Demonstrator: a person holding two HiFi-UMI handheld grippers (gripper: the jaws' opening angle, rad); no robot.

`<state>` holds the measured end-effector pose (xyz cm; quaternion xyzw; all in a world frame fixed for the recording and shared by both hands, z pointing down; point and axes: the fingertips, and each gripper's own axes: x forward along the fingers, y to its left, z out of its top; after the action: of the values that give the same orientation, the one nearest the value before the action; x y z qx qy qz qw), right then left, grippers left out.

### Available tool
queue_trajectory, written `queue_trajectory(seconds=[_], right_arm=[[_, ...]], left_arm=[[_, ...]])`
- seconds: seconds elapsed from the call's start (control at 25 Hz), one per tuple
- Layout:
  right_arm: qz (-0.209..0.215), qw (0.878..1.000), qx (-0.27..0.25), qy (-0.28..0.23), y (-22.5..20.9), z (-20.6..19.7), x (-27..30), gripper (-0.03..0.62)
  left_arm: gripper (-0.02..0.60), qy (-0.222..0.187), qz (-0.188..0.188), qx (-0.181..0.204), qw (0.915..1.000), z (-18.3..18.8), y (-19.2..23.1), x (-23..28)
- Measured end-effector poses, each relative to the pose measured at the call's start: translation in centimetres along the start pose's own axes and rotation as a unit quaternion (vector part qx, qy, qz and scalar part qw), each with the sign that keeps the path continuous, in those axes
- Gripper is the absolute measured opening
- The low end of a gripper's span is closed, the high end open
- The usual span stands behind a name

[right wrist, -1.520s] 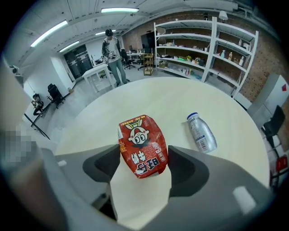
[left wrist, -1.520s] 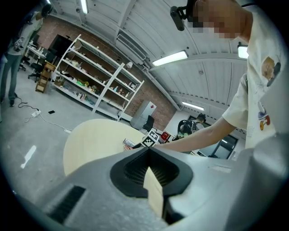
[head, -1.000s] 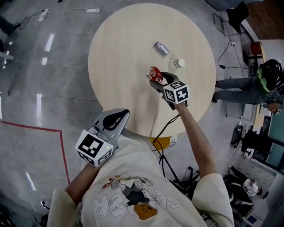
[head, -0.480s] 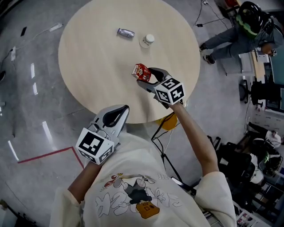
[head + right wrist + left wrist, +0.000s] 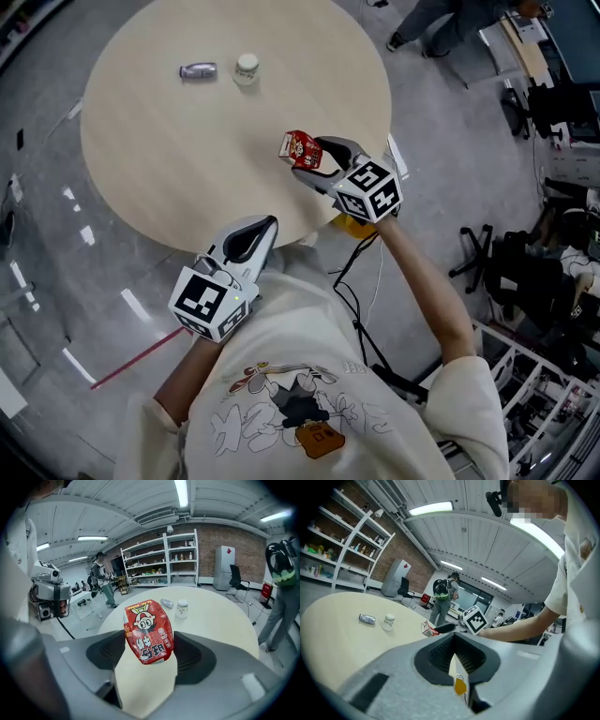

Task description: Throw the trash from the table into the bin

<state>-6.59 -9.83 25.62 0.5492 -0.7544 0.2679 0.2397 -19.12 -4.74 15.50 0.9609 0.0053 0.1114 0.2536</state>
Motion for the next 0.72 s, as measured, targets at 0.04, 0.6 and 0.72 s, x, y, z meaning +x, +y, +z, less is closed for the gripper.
queue_trajectory(seconds=[0.04, 0.6, 0.72], right_arm=[[-0.008, 1.0, 0.008, -0.004, -0.8, -0.7, -1.0, 0.333], [-0.113, 0.986, 0.115, -0.049, -9.3, -9.5, -12.1, 0.331], [-0.132, 0.98, 0.139, -0.058, -10.9, -11.6, -15.1, 0.331]], left_arm=[[0.003, 0.005, -0.007, 0.005, 0.9999, -0.1, -0.5, 0.9], [0.003, 0.078, -0.07, 0.039, 0.9937, -1.5, -4.2, 9.8], [0.003, 0.089, -0.076, 0.05, 0.9919, -1.5, -5.6, 11.6]])
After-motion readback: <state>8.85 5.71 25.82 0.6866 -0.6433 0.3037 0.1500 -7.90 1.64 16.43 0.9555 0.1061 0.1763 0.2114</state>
